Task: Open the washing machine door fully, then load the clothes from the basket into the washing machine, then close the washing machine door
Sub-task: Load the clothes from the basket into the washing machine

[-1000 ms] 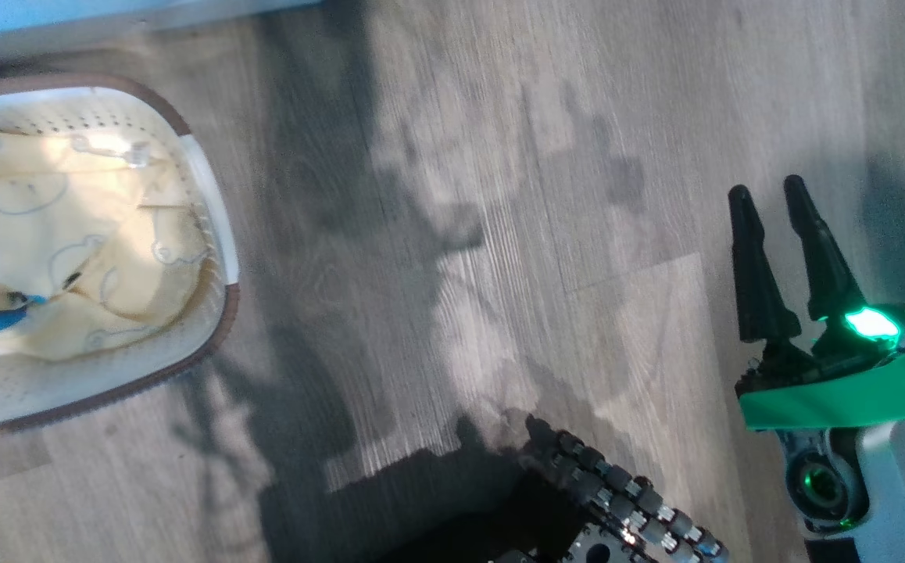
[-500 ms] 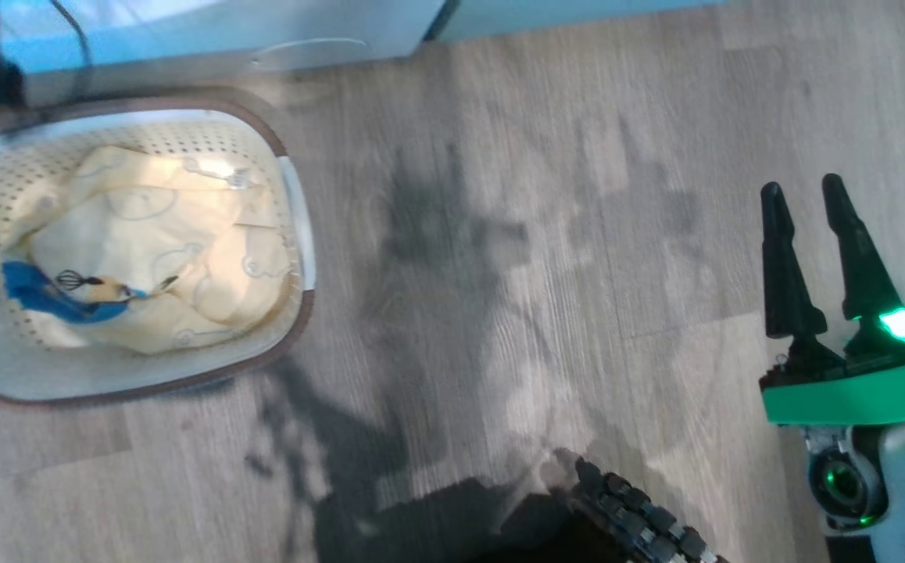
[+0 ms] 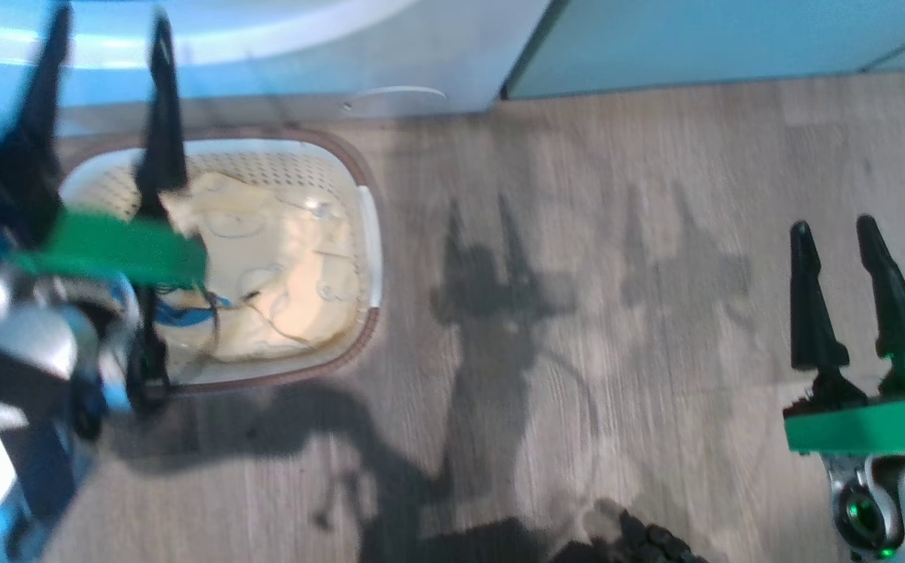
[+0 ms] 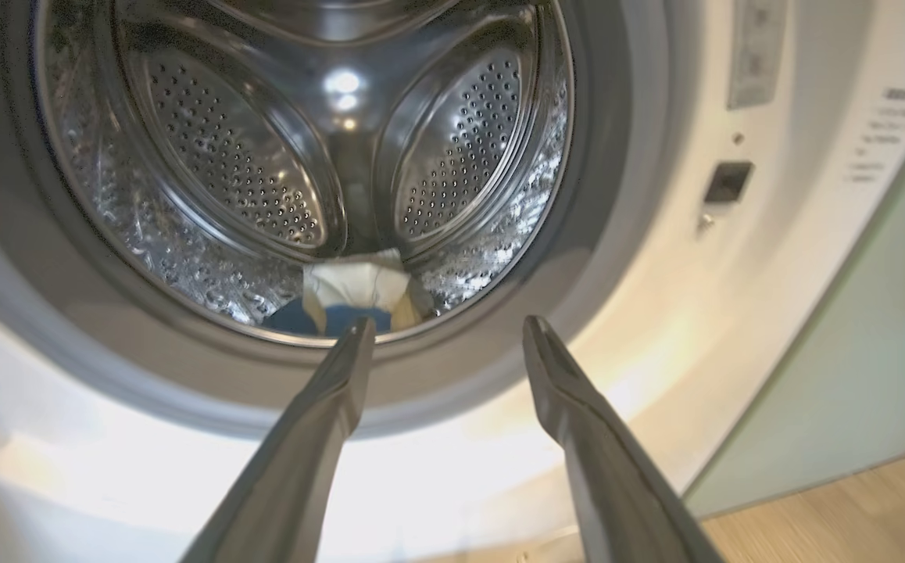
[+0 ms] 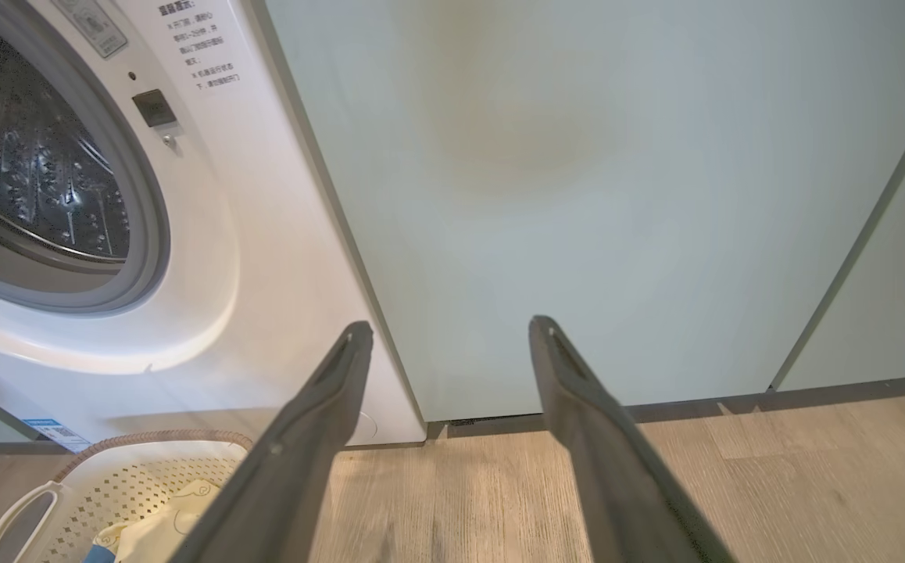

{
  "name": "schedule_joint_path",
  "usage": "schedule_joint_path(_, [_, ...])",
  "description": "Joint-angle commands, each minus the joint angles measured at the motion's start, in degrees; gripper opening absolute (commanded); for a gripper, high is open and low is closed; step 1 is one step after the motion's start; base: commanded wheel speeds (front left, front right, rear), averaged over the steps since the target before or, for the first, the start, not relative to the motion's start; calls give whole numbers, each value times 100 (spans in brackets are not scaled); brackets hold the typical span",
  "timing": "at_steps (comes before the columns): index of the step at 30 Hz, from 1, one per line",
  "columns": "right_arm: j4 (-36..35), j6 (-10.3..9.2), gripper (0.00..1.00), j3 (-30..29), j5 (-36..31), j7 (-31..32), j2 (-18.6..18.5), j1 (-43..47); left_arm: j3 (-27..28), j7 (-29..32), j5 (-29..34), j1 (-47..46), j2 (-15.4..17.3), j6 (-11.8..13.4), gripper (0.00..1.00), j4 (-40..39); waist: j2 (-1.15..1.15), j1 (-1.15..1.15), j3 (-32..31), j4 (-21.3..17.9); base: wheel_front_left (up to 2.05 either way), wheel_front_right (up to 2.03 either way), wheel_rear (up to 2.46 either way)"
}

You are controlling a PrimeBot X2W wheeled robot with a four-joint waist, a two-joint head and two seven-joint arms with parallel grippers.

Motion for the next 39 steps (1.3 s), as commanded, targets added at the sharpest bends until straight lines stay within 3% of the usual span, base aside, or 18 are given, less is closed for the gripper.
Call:
schedule_joint_path(1, [-162, -16, 100, 32, -95, -38, -98, 154, 208, -54, 78, 137, 168, 389, 100, -244, 0, 1, -242, 220, 0, 0, 0])
schedule_joint_path(7, [-170, -16, 100, -125, -481, -38, -98, 505, -34, -382, 103, 1309, -202, 771, 100, -450, 0, 1, -808, 696, 0, 0, 0])
schedule_joint_path(12, [-168, -16, 100, -219, -768, -38, -98, 811, -156, -660, 28, 2041, -539, 886, 100, -299, 0, 1, -1299, 1057, 0, 0, 0])
schedule_joint_path(25, [-105, -16, 100, -235, -1055, 3, -98, 1486, -308, -832, 88, 2751, -1160, 445, 100, 288, 0, 1, -2368, 1563, 0, 0, 0])
schedule_joint_path(39, [-384, -16, 100, -83, -1118, 293, -98, 1890, 96, -835, 221, 3241, -1520, -81, 100, 726, 0, 1, -3126, 1328, 0, 0, 0])
